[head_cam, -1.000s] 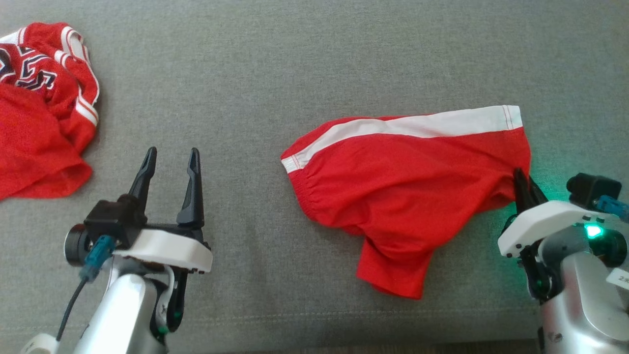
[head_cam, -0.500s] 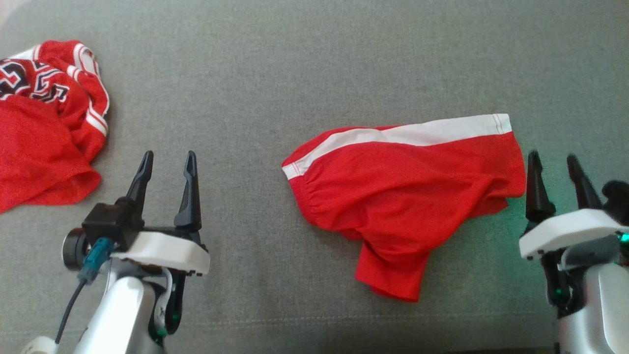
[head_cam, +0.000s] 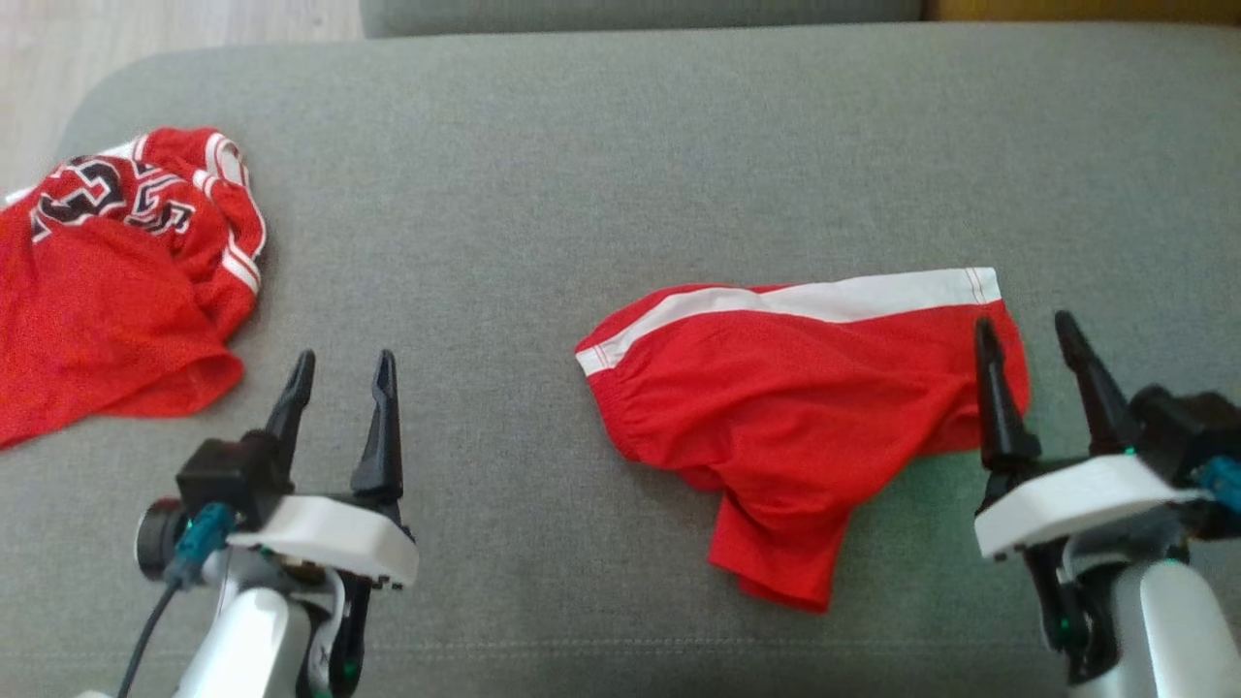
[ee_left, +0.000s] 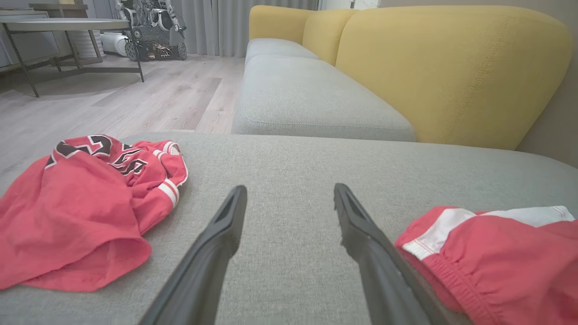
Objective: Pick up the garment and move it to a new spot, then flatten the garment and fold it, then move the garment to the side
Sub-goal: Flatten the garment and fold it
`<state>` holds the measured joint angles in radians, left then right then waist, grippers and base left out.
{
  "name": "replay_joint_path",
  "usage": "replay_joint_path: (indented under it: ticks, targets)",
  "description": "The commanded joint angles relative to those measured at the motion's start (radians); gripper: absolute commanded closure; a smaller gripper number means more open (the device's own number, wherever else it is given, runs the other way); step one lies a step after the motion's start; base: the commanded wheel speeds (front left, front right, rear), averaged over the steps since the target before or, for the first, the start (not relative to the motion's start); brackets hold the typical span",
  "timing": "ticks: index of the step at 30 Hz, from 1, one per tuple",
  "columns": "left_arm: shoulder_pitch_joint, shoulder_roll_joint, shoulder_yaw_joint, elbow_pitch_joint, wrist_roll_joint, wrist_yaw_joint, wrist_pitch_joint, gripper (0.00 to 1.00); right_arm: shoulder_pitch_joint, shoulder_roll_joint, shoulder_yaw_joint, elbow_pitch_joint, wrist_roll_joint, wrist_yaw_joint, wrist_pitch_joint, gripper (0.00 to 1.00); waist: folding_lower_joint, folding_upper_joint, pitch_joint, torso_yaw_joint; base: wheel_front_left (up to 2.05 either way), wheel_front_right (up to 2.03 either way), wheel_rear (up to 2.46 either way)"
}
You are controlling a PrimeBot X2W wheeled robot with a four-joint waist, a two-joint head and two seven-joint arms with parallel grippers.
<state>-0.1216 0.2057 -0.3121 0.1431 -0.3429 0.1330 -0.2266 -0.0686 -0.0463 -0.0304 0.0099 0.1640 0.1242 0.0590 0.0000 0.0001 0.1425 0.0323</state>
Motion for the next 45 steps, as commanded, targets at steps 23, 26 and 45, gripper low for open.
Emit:
replay_joint_path:
  ticks: [23, 26, 45]
  targets:
    - [-0.02, 0.034, 0.004, -0.049, -0.015, 0.007, 0.053, 0.0, 0.018, -0.004, 0.034, -0.064, 0.003, 0.007, 0.025, 0.0, 0.0, -0.0001, -0.012, 0.003, 0.0, 0.0, 0.0]
    - [-0.064, 0.011, -0.017, -0.038, -0.056, -0.029, 0.111, 0.0, 0.007, -0.004, 0.035, -0.068, 0.01, 0.007, 0.032, 0.0, 0.0, -0.0001, 0.01, -0.001, 0.0, 0.0, 0.0]
    - [-0.318, -0.1, -0.108, 0.259, -0.222, -0.17, 0.385, 0.0, -0.048, -0.004, 0.055, -0.05, 0.026, 0.007, 0.018, 0.0, 0.0, -0.0001, 0.124, -0.097, 0.0, 0.0, 0.0]
